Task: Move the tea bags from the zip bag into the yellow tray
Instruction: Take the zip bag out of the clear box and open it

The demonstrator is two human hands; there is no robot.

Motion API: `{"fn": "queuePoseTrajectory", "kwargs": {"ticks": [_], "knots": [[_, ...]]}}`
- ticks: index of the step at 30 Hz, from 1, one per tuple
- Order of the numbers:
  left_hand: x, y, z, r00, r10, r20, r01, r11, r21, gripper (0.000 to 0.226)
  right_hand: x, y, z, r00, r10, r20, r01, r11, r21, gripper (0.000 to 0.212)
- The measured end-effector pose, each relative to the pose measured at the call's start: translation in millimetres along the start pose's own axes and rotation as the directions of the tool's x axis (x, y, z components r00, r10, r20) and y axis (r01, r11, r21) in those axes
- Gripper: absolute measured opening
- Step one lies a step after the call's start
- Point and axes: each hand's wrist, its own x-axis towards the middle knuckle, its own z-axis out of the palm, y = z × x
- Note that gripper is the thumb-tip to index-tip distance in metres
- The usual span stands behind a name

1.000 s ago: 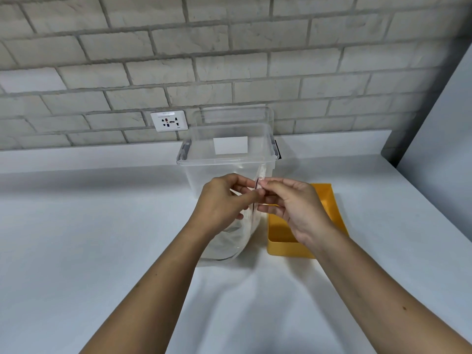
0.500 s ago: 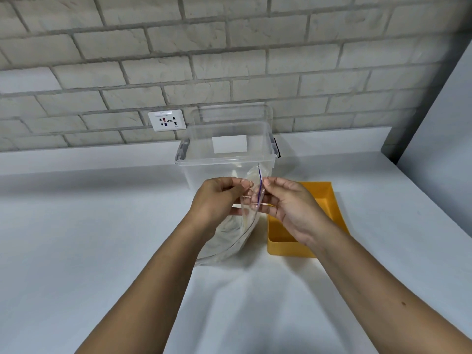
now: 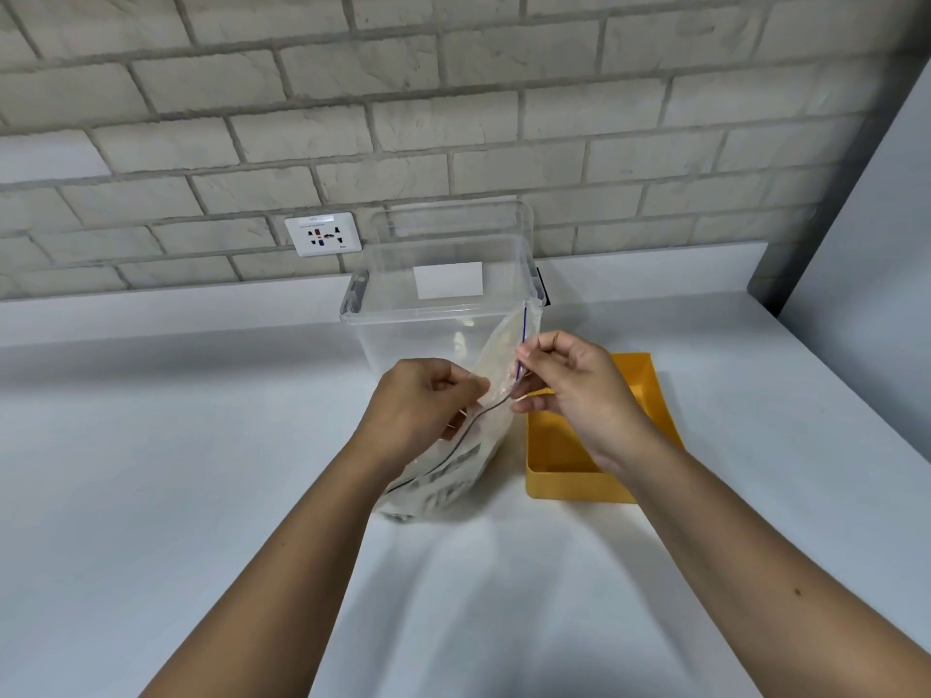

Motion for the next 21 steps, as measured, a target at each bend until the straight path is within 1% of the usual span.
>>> {"fn": "queuePoseTrajectory", "kwargs": {"ticks": [3,5,7,8,10,12,13,15,17,19,21], "knots": [[0.4,4.9,1.6,1.000,-0.001,-0.003,0.001,0.997,-0.075,0.013,-5.2,2.9,4.0,0.998,0.058,0.009,-0.056,0.990,-0.129,0.017],[-0.1,7.0,1.3,1.000,0.007,-0.017,-0.009,0.994,-0.109,0.012,-10.1,2.8,6.7,0.986,0.149,0.076,-0.129,0.967,-0.219,0.023],[-2.0,7.9,-1.0,1.000,0.010,-0.003,-0.010,0.990,-0.139,0.010,-14.2,2.6,8.8,0.962,0.229,0.147,-0.188,0.949,-0.253,0.029],[-3.0,7.3,-2.5,1.000,0.011,0.015,-0.009,0.992,-0.129,0.010,-15.3,2.0,9.5,0.957,0.238,0.165,-0.195,0.950,-0.243,0.030],[-5.3,5.2,-5.6,0.999,0.015,0.046,-0.015,1.000,-0.008,0.016,-14.6,1.5,9.2,0.966,0.199,0.163,-0.167,0.967,-0.192,0.030],[-7.5,3.7,-7.8,0.999,0.019,0.045,-0.024,0.992,0.121,0.025,-11.9,1.8,8.2,0.978,0.145,0.150,-0.120,0.979,-0.162,0.030],[-7.6,3.7,-8.7,0.999,0.028,0.031,-0.032,0.991,0.133,0.026,-10.8,2.6,8.2,0.980,0.124,0.153,-0.099,0.982,-0.160,0.031],[-7.0,4.5,-9.5,0.999,0.041,0.023,-0.042,0.996,0.073,0.024,-9.5,5.6,9.6,0.981,0.094,0.171,-0.069,0.986,-0.150,0.032],[-6.8,5.8,-8.7,0.999,0.025,0.047,-0.023,0.999,-0.041,0.020,-9.1,7.1,10.7,0.981,0.082,0.173,-0.068,0.994,-0.088,0.032],[-6.1,4.7,-9.3,0.999,-0.008,0.053,0.017,0.986,-0.168,0.018,-8.9,9.0,8.7,0.983,0.093,0.158,-0.103,0.993,0.055,0.031],[-5.9,2.7,-11.3,0.999,-0.036,0.028,0.042,0.959,-0.282,0.019,-9.5,11.5,4.9,0.983,0.127,0.136,-0.151,0.970,0.188,0.030]]}}
